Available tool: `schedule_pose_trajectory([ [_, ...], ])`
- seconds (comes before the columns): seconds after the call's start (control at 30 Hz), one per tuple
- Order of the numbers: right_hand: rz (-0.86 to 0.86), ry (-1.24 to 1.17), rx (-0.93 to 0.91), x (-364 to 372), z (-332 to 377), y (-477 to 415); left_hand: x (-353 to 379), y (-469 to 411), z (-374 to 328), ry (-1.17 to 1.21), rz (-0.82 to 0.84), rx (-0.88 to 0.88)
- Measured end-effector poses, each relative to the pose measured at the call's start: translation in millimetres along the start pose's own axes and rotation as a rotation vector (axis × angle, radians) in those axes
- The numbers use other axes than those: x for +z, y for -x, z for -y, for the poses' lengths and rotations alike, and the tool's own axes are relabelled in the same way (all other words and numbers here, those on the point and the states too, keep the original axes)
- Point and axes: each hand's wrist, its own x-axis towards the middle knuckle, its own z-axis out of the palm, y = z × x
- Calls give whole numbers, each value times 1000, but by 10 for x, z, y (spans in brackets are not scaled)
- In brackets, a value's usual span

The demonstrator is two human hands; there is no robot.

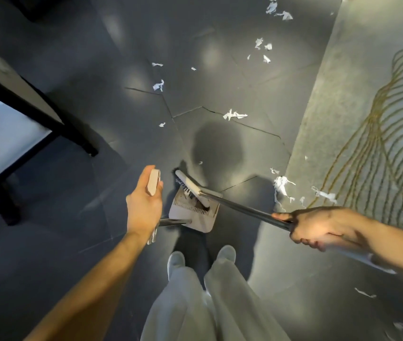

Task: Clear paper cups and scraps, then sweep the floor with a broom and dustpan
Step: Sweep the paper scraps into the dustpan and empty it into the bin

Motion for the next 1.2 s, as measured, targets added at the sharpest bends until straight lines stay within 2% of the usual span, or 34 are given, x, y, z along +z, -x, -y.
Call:
schedule_pose_trajectory([
  [0.07, 22, -79, -18, -54, -49, 28, -24, -12, -5, 4, -11, 3],
  [0.2, -98, 52, 14, -185, 243, 79, -87, -128, -61, 21, -15, -13],
  [0.33, -147, -79, -14, -350, 642, 21, -207, -355, -116, 0, 32, -29],
  [0.57, -190, 43, -36, -436, 1454, -445, -370, -852, -83, -84, 109, -21],
  [0.7, -134, -37, -31, -233, 1862, -658, -452, -1017, -22, -61, 83, -15],
  [0.83, 52, -143, -30, -78, 2037, -650, -540, -1339, 76, -134, 71, -25],
  [0.93, 139, -191, 13, -72, 2124, -527, -613, -1541, 118, -258, 120, 108],
  [1.0, 141, -173, 12, -91, 2218, -429, -708, -1616, 183, -283, 125, 237],
  [1.03, 130, -154, 4, -114, 2285, -386, -770, -1655, 224, -244, 118, 244],
  [1.2, 15, -81, -78, -350, 2764, -333, -1114, -1935, 365, -109, 86, 136],
])
